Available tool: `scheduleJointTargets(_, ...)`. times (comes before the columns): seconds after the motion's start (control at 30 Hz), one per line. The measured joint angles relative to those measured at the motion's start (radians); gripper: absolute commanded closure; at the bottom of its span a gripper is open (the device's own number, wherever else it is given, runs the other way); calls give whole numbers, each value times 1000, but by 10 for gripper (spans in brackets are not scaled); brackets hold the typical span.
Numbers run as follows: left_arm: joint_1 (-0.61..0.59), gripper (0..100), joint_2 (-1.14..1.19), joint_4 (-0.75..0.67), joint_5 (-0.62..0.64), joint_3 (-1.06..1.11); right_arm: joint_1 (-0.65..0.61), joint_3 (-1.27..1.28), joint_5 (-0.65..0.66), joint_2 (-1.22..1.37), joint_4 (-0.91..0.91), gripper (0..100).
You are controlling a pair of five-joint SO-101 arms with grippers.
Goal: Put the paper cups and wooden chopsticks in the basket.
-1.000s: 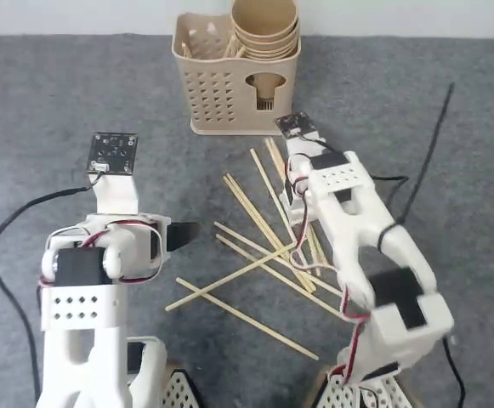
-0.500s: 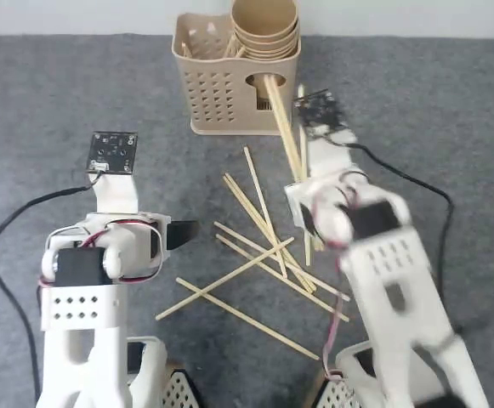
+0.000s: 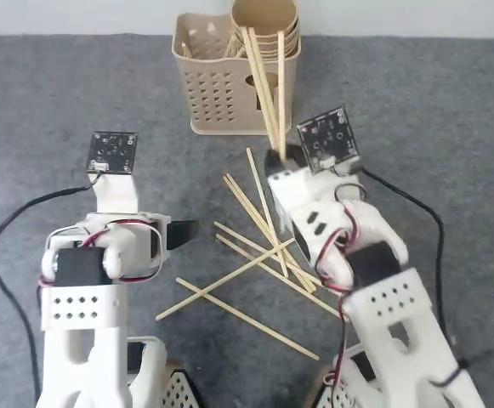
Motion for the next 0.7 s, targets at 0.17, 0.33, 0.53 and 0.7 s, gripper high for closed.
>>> scheduleJointTargets(0.17, -3, 640, 0, 0, 0, 0, 0, 0, 0, 149, -279, 991)
scheduleJointTargets(0.33, -2, 640, 0, 0, 0, 0, 0, -28, 0, 304, -516, 991)
scheduleJointTargets(0.53, -2, 640, 0, -5, 0, 0, -17, -256, -3, 523, -555, 991)
scheduleJointTargets(0.7, -3, 640, -2, -25, 0, 18, -15, -512, -5, 740, -557, 991)
